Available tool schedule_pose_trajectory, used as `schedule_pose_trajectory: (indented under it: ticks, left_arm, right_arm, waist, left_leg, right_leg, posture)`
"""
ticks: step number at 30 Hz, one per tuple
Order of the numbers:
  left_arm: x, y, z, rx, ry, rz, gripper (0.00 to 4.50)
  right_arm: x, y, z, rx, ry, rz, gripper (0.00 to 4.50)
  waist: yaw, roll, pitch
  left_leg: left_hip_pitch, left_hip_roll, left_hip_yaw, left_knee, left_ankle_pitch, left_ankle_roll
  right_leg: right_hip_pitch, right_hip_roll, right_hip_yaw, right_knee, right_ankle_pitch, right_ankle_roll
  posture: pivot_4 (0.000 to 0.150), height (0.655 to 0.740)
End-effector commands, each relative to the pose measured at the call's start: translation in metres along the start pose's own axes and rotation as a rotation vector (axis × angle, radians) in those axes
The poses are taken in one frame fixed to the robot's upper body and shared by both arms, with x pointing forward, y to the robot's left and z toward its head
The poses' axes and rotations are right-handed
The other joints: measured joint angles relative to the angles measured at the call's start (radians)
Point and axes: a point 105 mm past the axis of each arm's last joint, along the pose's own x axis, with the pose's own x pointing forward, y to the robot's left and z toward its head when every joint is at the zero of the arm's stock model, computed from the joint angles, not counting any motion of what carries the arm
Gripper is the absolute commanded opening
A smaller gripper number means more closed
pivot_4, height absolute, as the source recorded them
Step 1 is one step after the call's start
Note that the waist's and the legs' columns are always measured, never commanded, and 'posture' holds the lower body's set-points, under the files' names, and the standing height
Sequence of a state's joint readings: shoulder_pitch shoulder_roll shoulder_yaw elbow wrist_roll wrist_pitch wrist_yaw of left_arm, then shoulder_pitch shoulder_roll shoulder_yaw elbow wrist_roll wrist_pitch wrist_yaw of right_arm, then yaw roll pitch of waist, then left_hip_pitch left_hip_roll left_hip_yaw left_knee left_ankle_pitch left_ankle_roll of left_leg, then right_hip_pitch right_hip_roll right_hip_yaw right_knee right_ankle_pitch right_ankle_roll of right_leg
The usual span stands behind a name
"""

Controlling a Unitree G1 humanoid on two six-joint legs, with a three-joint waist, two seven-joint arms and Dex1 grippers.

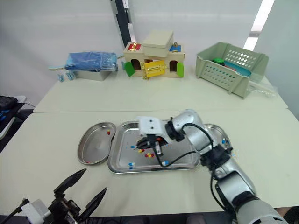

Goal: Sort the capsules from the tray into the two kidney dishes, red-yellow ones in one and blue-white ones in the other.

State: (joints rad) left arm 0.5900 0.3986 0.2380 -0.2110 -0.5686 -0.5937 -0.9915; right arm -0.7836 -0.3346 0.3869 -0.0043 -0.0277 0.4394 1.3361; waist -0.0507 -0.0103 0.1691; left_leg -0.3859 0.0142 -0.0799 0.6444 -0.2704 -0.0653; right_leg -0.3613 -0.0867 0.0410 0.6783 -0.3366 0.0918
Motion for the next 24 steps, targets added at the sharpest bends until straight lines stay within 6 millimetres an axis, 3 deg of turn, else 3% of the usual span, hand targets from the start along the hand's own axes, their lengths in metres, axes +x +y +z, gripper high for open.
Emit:
schedule_pose_trajectory:
  ticks: [1, 4, 8, 14, 24]
  left_arm:
    - [0.003, -0.006, 0.003, -0.013, -0.020, -0.094, 4.50]
    - [0.004, -0.011, 0.004, -0.012, -0.028, -0.162, 4.50]
    - [0.009, -0.015, 0.005, -0.030, -0.070, -0.244, 4.50]
    - [0.015, -0.020, 0.003, -0.054, -0.112, -0.303, 4.50]
    - [0.012, -0.029, -0.004, -0.094, -0.112, -0.329, 4.50]
  right_arm:
    - [-0.039, 0.011, 0.001, 0.033, -0.034, -0.093, 0.01]
    - [-0.067, 0.022, -0.006, 0.097, -0.035, -0.147, 0.01]
    - [-0.122, 0.040, -0.035, 0.190, 0.082, -0.252, 0.01]
    - [-0.164, 0.048, -0.070, 0.293, 0.246, -0.349, 0.01]
    - [-0.182, 0.056, -0.115, 0.382, 0.406, -0.382, 0.01]
  waist:
    - [0.000, 0.000, 0.000]
    - [-0.001, 0.000, 0.001]
    - [0.014, -0.001, 0.001]
    - [0.015, -0.001, 0.001]
    - [0.017, -0.002, 0.002]
  left_leg:
    - [0.000, 0.000, 0.000, 0.000, 0.000, 0.000]
    - [0.000, 0.000, 0.000, 0.000, 0.000, 0.000]
    - [0.001, 0.000, 0.000, 0.000, 0.000, 0.000]
    - [0.005, 0.000, 0.001, 0.000, 0.000, 0.000]
    - [0.004, 0.000, 0.001, 0.000, 0.000, 0.000]
  right_leg:
    - [0.000, 0.000, 0.000, 0.000, 0.000, 0.000]
    - [0.000, 0.000, 0.001, 0.000, 0.000, 0.000]
    - [0.004, 0.000, -0.001, -0.004, 0.000, 0.000]
    - [0.007, 0.000, 0.000, -0.004, 0.000, 0.000]
    - [0.008, 0.000, -0.001, -0.005, 0.000, 0.000]
  posture:
    - [0.150, 0.7400]
    - [0.150, 0.7400]
    - [0.150, 0.7400]
    - [0.150, 0.7400]
    - [0.150, 0.7400]
